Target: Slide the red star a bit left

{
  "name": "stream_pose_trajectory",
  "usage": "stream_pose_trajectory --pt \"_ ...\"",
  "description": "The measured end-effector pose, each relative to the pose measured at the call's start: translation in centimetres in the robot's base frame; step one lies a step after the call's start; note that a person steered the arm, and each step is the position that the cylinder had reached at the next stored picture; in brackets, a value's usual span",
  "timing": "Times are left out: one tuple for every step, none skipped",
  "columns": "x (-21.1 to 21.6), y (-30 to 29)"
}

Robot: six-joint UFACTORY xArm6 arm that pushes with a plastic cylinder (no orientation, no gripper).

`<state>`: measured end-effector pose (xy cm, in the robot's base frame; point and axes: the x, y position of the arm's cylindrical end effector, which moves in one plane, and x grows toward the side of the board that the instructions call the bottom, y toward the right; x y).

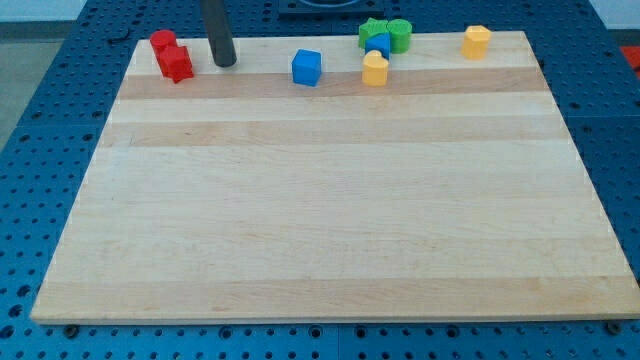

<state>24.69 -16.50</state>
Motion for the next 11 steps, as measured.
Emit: stream_pose_trajectory --pt "0.1 -2.3" --pt "0.1 -3.8" --pt "0.1 -4.4" --pt "0.4 -4.0" --pt "2.4 -2.5" --pt "4.6 -2.2" --pt "5.2 -4.0" --pt "3.9 -5.8" --pt "3.0 -6.2" --pt "2.7 -6.8" --pt "2.7 -7.0"
